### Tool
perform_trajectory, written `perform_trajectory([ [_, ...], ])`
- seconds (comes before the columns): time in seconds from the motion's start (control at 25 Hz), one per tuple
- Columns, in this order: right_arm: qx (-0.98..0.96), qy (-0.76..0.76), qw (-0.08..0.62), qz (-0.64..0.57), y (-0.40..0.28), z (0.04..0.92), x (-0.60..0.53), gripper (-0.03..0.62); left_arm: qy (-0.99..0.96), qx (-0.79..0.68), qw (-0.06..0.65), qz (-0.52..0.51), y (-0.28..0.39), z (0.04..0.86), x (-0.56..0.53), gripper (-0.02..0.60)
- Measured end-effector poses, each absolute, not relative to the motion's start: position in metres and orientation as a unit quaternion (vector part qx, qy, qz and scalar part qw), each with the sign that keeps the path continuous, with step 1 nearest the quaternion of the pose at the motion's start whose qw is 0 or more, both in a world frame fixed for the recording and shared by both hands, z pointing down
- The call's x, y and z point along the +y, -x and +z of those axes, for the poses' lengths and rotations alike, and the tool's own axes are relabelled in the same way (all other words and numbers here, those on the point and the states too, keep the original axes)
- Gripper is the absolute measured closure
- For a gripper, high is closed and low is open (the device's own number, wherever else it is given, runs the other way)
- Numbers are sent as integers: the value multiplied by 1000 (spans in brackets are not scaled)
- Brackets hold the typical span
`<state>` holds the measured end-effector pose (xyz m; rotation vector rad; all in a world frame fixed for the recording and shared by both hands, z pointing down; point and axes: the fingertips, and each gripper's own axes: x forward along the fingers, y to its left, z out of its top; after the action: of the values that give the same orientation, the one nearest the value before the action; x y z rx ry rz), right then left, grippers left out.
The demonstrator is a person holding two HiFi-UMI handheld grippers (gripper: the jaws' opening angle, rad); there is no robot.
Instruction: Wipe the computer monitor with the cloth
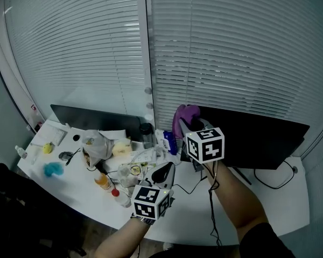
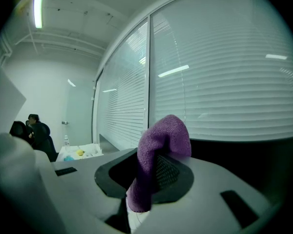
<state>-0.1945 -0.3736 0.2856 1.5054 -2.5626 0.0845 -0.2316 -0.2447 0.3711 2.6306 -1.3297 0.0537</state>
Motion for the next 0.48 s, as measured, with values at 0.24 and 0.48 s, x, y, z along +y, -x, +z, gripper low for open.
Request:
perform_trajectory([
  [0.24, -858, -504, 84, 57, 194, 308, -379, 514, -884, -454, 107, 26, 234, 382, -247, 575],
  [0.48, -854, -505, 93, 85, 190, 339, -385, 514, -881, -455, 126, 37, 230, 404, -246, 575],
])
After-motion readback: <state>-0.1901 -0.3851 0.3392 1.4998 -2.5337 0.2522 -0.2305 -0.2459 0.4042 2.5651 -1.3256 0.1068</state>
